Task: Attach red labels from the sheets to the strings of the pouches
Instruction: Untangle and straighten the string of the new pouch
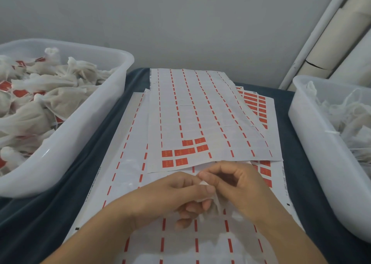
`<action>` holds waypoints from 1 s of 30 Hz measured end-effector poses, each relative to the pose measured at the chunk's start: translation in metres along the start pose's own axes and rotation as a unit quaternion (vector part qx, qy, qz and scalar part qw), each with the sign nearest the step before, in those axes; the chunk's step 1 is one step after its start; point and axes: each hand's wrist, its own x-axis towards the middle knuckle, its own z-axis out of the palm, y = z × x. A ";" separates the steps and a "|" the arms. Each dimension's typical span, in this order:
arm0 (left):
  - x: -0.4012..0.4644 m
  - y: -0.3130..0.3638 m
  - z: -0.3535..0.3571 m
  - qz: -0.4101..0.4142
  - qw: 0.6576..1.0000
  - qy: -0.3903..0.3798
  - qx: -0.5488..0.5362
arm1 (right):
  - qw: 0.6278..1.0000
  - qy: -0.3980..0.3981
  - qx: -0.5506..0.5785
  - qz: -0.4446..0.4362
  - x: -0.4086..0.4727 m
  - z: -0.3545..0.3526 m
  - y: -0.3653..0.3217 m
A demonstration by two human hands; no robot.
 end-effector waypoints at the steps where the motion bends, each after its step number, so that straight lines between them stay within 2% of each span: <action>1: 0.001 0.000 0.000 0.000 1.000 0.003 -0.004 | 1.000 -0.004 -0.010 -0.010 0.000 0.000 0.001; 5: 0.000 0.002 -0.003 0.025 0.999 -0.005 -0.024 | 0.997 -0.050 -0.030 -0.043 0.000 -0.008 0.001; 9: -0.002 0.002 -0.007 0.044 0.997 -0.047 -0.034 | 0.994 -0.097 -0.027 -0.035 -0.002 -0.020 0.000; 13: -0.006 0.005 -0.007 0.038 0.997 -0.053 -0.036 | 0.989 -0.132 -0.065 -0.029 -0.005 -0.026 -0.003; 19: -0.001 0.005 -0.010 -0.019 0.997 -0.020 -0.066 | 0.977 -0.082 -0.186 -0.064 -0.008 -0.020 -0.005; 22: 0.000 0.006 -0.011 -0.020 0.996 -0.025 -0.086 | 0.975 -0.058 -0.196 -0.091 -0.008 -0.020 -0.003; 26: 0.000 0.004 -0.015 -0.007 0.990 -0.014 -0.138 | 0.966 0.026 -0.193 -0.169 -0.007 -0.011 0.001; 30: -0.003 0.007 -0.017 0.005 0.993 0.015 -0.117 | 0.960 0.074 -0.191 -0.189 -0.004 -0.004 0.004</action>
